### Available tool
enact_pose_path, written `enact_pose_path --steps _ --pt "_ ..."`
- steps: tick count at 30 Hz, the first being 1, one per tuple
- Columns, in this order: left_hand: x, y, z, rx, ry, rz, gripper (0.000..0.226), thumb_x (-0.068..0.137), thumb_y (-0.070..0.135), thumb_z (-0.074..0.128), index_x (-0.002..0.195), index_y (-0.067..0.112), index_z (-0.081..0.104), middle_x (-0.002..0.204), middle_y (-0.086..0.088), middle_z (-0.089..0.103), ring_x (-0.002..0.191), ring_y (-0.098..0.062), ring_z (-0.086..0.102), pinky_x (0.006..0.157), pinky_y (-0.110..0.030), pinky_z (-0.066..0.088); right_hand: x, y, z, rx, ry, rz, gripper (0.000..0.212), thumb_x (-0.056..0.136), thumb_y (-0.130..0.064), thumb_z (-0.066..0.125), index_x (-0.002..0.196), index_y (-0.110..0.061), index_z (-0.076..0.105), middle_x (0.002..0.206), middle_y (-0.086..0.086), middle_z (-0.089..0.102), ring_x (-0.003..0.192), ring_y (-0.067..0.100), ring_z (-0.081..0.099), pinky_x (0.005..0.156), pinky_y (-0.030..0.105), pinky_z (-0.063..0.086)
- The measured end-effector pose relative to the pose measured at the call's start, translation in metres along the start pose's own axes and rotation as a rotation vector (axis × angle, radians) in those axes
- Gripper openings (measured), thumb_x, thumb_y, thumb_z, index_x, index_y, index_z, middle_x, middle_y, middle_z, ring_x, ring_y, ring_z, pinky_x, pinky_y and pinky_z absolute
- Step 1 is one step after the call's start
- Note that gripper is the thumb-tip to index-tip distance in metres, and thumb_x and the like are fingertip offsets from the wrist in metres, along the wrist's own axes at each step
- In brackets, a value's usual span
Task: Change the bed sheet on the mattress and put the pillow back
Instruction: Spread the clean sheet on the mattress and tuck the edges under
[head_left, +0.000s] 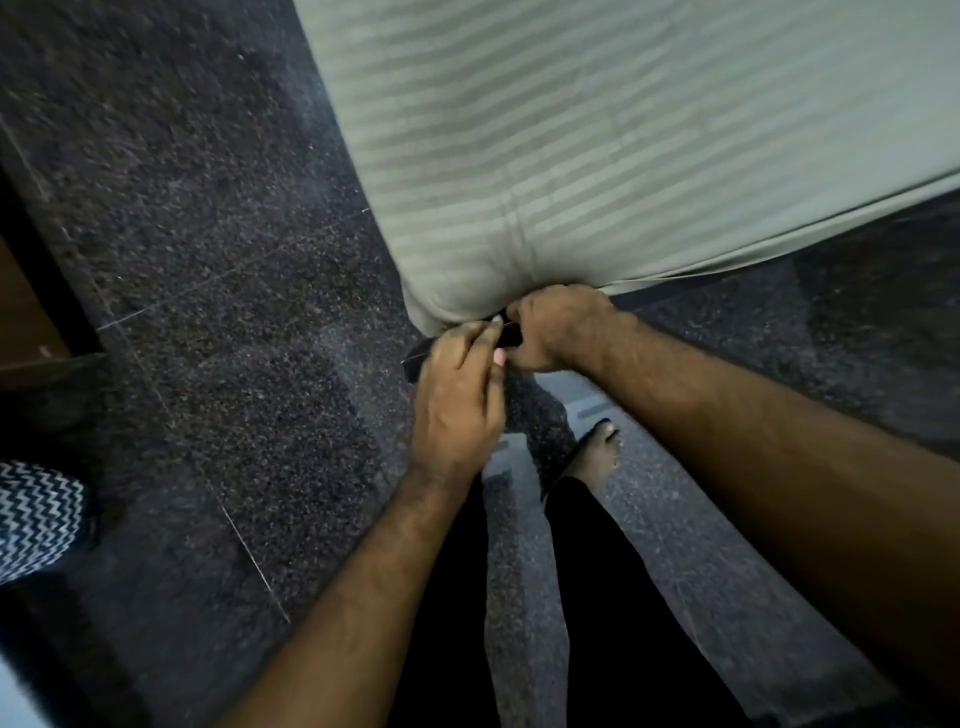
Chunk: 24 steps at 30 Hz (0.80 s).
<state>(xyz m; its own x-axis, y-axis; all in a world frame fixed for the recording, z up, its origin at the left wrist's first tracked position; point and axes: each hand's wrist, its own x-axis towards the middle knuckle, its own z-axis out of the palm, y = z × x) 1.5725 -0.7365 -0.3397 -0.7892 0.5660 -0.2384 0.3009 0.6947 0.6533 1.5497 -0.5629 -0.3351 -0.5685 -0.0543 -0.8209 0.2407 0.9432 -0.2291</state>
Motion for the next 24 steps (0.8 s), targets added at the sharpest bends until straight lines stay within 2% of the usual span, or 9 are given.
enact_pose_path --steps 3,6,9,10,12,14,17,20,24 --pt "0.011 0.02 0.005 0.111 -0.152 -0.013 0.052 0.101 0.028 0.036 0.143 0.0 0.049 0.133 -0.017 0.06 0.125 -0.031 0.054 0.109 -0.043 0.04 -0.002 0.012 -0.002 -0.005 -0.009 -0.084 0.05 0.093 -0.05 0.055 0.13 -0.016 0.061 0.133 0.011 0.063 0.124 0.031 0.059 0.099 0.039 0.047" --pt "0.026 0.025 0.006 0.215 -0.209 -0.058 0.056 0.095 0.033 0.034 0.143 0.006 0.048 0.131 -0.011 0.063 0.124 -0.027 0.055 0.106 -0.042 0.035 -0.009 0.026 0.013 -0.052 0.203 -0.173 0.04 0.094 -0.044 0.055 0.117 -0.012 0.063 0.119 0.009 0.068 0.113 0.032 0.063 0.088 0.039 0.049" --pt "0.029 0.014 0.005 0.148 -0.312 -0.081 0.062 0.096 0.039 0.032 0.149 0.008 0.038 0.144 -0.013 0.055 0.136 -0.027 0.047 0.113 -0.04 0.028 -0.012 0.031 0.04 -0.005 0.454 -0.274 0.032 0.09 -0.038 0.059 0.102 -0.01 0.065 0.098 0.012 0.069 0.095 0.035 0.067 0.077 0.042 0.049" --pt "0.029 0.012 0.005 0.158 -0.347 -0.067 0.067 0.096 0.044 0.028 0.152 0.008 0.034 0.149 -0.014 0.05 0.14 -0.026 0.043 0.116 -0.04 0.026 -0.012 0.033 0.046 0.007 0.497 -0.284 0.034 0.09 -0.039 0.059 0.104 -0.009 0.065 0.096 0.012 0.068 0.093 0.035 0.066 0.077 0.042 0.048" --pt "0.032 0.009 0.005 0.17 -0.403 -0.074 0.069 0.095 0.049 0.023 0.151 0.009 0.033 0.149 -0.015 0.049 0.139 -0.029 0.042 0.116 -0.042 0.026 -0.018 0.037 0.057 0.016 0.553 -0.276 0.041 0.094 -0.04 0.051 0.118 -0.01 0.065 0.106 0.011 0.067 0.099 0.034 0.064 0.083 0.042 0.047" --pt "0.04 0.01 0.006 0.128 -0.415 -0.138 0.059 0.096 0.046 0.025 0.142 0.012 0.04 0.137 -0.019 0.058 0.129 -0.037 0.051 0.108 -0.045 0.035 -0.033 0.042 0.066 -0.007 0.681 -0.298 0.04 0.098 -0.034 0.047 0.128 -0.014 0.064 0.123 0.009 0.066 0.11 0.031 0.062 0.093 0.041 0.043" --pt "0.044 0.015 0.006 0.296 -0.408 -0.039 0.047 0.104 0.045 0.027 0.134 0.014 0.047 0.128 -0.017 0.062 0.121 -0.038 0.055 0.099 -0.046 0.041 -0.067 0.062 0.072 0.021 0.879 -0.227 0.034 0.099 -0.025 0.053 0.13 -0.017 0.064 0.139 0.01 0.058 0.123 0.031 0.055 0.103 0.044 0.039" --pt "0.054 0.032 0.005 0.46 -0.457 -0.037 0.046 0.108 0.047 0.027 0.127 0.016 0.055 0.126 -0.017 0.064 0.118 -0.039 0.059 0.093 -0.047 0.046 -0.09 0.098 0.074 0.116 0.864 -0.089 0.043 0.101 -0.036 0.05 0.139 -0.016 0.058 0.146 0.006 0.053 0.127 0.03 0.054 0.105 0.045 0.042" --pt "0.088 0.056 0.016 0.696 -0.535 -0.031 0.057 0.109 0.045 0.025 0.125 0.006 0.064 0.124 -0.025 0.065 0.116 -0.045 0.06 0.094 -0.047 0.048 -0.083 0.117 0.071 -0.008 0.658 -0.167 0.052 0.102 -0.046 0.047 0.144 -0.016 0.053 0.148 0.01 0.05 0.131 0.032 0.051 0.112 0.045 0.039"
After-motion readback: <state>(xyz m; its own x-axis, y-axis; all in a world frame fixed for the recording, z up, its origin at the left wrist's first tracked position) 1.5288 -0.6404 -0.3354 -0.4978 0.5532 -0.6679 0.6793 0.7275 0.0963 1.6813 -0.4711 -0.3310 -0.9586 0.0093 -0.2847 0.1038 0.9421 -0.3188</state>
